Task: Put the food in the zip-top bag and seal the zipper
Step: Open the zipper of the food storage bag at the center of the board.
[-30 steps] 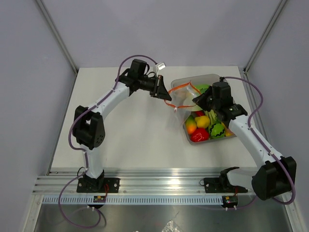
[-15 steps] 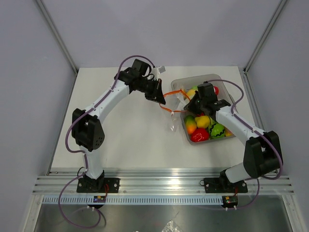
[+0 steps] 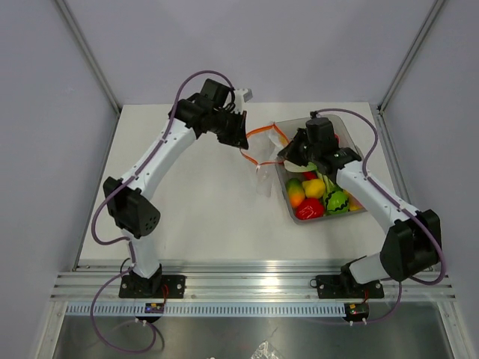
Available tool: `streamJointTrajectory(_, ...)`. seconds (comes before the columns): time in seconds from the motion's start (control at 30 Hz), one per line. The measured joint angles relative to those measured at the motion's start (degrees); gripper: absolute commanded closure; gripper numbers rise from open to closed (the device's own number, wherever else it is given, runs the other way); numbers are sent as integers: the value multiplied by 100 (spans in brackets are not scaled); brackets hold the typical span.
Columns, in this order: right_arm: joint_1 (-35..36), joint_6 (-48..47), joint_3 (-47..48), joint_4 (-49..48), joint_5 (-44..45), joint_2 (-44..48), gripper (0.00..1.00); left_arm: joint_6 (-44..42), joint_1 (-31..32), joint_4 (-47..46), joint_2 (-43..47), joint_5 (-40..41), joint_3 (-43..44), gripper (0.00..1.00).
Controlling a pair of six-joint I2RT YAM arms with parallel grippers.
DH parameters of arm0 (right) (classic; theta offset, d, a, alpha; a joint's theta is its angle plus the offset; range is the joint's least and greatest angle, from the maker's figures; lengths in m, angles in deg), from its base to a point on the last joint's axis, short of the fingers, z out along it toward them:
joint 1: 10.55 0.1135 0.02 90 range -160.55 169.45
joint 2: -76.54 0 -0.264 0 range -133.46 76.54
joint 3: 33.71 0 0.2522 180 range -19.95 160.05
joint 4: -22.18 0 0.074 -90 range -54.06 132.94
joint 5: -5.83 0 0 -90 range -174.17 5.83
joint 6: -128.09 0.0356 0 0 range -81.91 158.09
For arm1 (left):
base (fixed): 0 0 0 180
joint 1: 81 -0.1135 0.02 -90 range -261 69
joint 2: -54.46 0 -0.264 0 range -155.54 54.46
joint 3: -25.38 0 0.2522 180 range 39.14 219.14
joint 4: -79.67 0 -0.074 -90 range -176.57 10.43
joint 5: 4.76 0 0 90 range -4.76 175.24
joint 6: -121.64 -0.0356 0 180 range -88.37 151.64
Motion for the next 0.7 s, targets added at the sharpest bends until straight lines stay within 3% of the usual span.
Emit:
streamJointTrajectory(0.13,503,-46,632,-358,-407,-175,100,-103,-2,354,323,651,455,100)
streamJointTrajectory(0.3,763,26,601,-894,-859,-254,100,-203,26,605,601,1311,568,100)
streamJointTrajectory(0.7,634,-365,579,568,619,-1104,100,-289,175,621,164,1779,-348,100)
